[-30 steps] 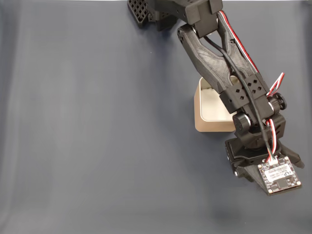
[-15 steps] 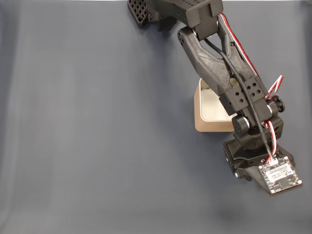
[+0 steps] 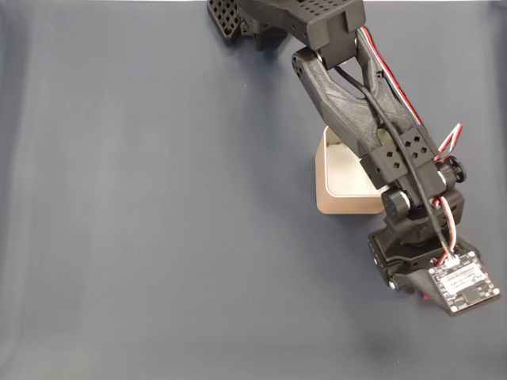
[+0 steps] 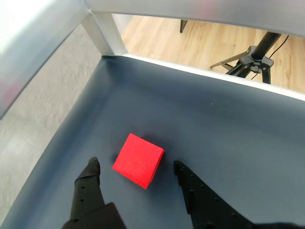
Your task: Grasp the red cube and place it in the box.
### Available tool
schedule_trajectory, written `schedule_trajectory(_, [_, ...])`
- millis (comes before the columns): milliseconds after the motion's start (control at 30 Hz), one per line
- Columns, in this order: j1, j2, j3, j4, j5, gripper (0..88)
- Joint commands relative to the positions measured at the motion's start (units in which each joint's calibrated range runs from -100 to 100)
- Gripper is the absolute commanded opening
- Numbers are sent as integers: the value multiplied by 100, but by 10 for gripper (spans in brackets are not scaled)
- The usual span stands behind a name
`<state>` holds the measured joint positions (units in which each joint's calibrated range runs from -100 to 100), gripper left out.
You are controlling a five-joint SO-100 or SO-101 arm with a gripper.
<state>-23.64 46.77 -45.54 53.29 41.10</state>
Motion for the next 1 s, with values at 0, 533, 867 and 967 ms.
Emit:
schedule_trajectory(0, [-47,-42,-341,-114,44,380])
schedule_trajectory(533, [3,96,-506,-278,73,350])
schedule_trajectory(867, [88,79,-533,-253,68,300])
schedule_trajectory(967, [124,61,-533,-253,68,284])
